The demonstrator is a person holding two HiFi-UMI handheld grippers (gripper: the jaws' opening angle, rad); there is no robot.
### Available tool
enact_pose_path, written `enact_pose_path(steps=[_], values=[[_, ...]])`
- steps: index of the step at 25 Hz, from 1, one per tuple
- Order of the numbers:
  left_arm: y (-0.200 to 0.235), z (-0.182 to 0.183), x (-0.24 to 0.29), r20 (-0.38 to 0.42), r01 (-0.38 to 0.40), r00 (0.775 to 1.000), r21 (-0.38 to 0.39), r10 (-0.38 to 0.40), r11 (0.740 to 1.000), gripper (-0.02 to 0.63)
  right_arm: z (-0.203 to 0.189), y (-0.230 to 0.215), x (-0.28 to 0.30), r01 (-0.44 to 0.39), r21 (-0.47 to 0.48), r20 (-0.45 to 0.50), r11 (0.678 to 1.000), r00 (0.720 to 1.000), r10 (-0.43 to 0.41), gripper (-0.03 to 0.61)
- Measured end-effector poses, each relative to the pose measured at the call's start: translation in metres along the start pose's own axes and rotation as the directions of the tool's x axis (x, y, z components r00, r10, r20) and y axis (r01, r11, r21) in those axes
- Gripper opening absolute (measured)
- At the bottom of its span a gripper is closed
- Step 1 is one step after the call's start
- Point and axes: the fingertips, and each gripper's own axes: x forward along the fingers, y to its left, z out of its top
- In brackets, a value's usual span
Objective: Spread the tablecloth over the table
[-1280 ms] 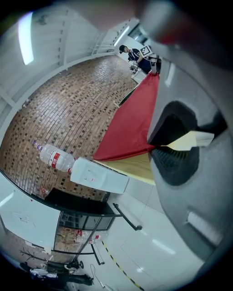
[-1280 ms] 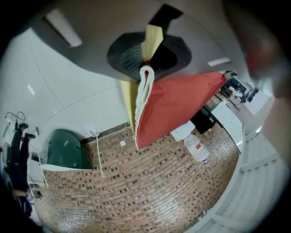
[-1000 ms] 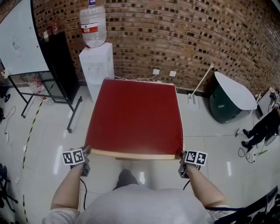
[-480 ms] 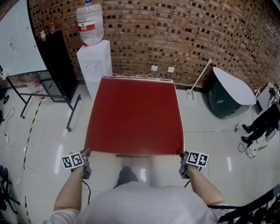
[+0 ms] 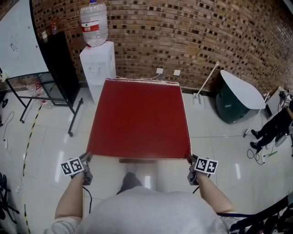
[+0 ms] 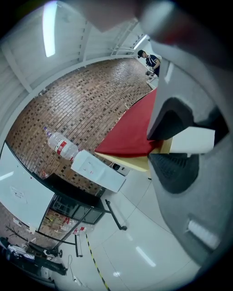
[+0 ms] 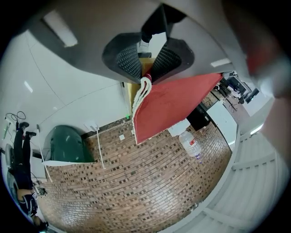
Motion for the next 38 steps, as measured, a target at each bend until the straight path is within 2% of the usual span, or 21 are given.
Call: enact_pose_path(steps=[6,10,11,12,14,16,18,22,25,28,33,38], values=[[-0.007,0.012,-0.023,0.065,0.003,0.998,-0.006,-0.003,1.000,0.083,0.002,-0.015,-0.029,0.025,0.020,0.049,0.999,0.998,-0.026,0.084],[-0.033,0.017,-0.032,0.081,0.028,0.996,0.061,-0.033,0.998,0.081,0.008,-0.002,-0.047,0.022,-0.047,0.067,0.999,0.998,-0.019,0.084],[-0.041,0.019,-0.032,0.081,0.039,0.996,0.083,-0.045,0.996,0.055,0.009,0.005,-0.049,0.018,-0.073,0.064,0.997,0.998,-0.014,0.075],[-0.051,0.019,-0.031,0.075,0.053,0.995,0.110,-0.061,0.993,0.001,0.007,0.014,-0.051,0.016,-0.099,0.060,0.995,0.998,-0.010,0.051],[-0.075,0.015,-0.031,0.048,0.095,0.993,0.173,-0.105,0.980,0.000,0.000,0.034,-0.058,0.006,-0.150,0.049,0.989,0.999,0.002,0.008],[-0.104,0.009,-0.036,0.015,0.164,0.985,0.222,-0.172,0.961,0.000,-0.012,0.064,-0.066,-0.038,-0.189,0.034,0.981,0.998,0.045,0.000],[-0.137,0.001,-0.043,-0.024,0.258,0.965,0.257,-0.261,0.931,0.000,-0.024,0.100,-0.074,-0.100,-0.224,0.026,0.970,0.994,0.108,0.000],[-0.192,-0.039,-0.086,-0.146,0.425,0.905,0.331,-0.399,0.842,0.000,-0.069,0.172,-0.104,-0.206,-0.274,-0.004,0.939,0.977,0.213,0.000],[-0.216,-0.079,-0.136,-0.240,0.517,0.856,0.370,-0.458,0.772,0.000,-0.116,0.225,-0.138,-0.252,-0.298,-0.013,0.920,0.965,0.261,0.000],[-0.225,-0.112,-0.186,-0.298,0.569,0.822,0.392,-0.486,0.722,0.000,-0.162,0.273,-0.176,-0.286,-0.320,-0.020,0.903,0.955,0.295,0.000],[-0.240,-0.143,-0.250,-0.312,0.609,0.793,0.374,-0.523,0.700,0.000,-0.213,0.323,-0.231,-0.330,-0.345,-0.055,0.879,0.942,0.332,0.000],[-0.268,-0.172,-0.311,-0.295,0.626,0.780,0.373,-0.552,0.685,0.000,-0.235,0.347,-0.288,-0.364,-0.368,-0.039,0.856,0.926,0.376,0.000]])
